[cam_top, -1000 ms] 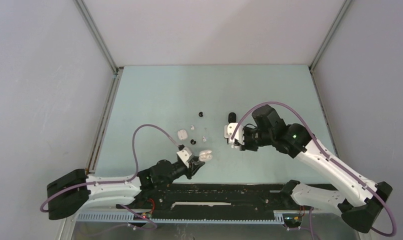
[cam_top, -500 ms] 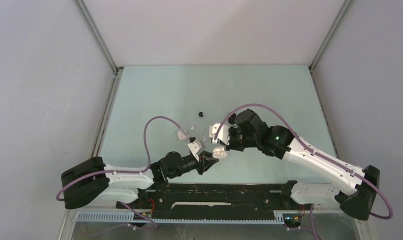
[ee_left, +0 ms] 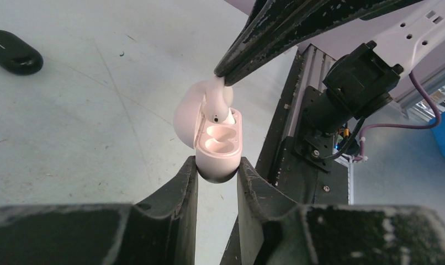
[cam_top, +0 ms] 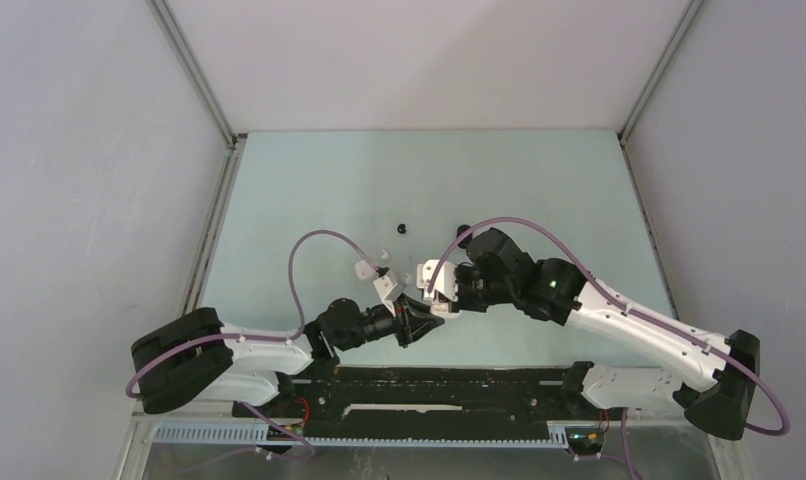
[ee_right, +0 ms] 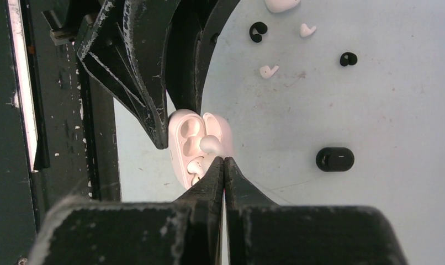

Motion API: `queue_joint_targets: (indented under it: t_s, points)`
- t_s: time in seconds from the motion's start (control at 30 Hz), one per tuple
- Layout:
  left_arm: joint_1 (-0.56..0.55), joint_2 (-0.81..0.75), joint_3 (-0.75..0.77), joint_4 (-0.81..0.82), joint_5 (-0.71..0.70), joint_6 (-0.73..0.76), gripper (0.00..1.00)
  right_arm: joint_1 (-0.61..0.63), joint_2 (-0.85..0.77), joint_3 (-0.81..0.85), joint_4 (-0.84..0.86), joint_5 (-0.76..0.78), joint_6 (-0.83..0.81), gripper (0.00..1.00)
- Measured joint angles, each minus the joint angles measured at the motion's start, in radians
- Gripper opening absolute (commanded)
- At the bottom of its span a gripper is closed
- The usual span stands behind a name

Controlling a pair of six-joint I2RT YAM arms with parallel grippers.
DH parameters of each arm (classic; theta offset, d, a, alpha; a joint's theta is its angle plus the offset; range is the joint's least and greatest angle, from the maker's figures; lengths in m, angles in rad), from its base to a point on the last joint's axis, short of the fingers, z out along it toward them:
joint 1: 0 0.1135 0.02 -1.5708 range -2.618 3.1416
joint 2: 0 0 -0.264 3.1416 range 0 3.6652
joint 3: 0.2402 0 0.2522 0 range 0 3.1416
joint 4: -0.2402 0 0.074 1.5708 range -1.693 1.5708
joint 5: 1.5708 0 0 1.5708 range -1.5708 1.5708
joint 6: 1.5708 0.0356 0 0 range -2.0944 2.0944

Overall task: Insert the wireless bluetooth earbuds into the charging case
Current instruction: Insert the left earbud into the left side groove of the charging case.

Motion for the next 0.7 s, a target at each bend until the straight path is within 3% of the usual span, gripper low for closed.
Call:
queue_joint_targets:
  t_s: [0.7]
  points:
    - [0.000,0.013,-0.012,0.043,0.007,-0.030,0.00,0.025,0.035,-0.002,0.015,-0.022,0.013,0.00]
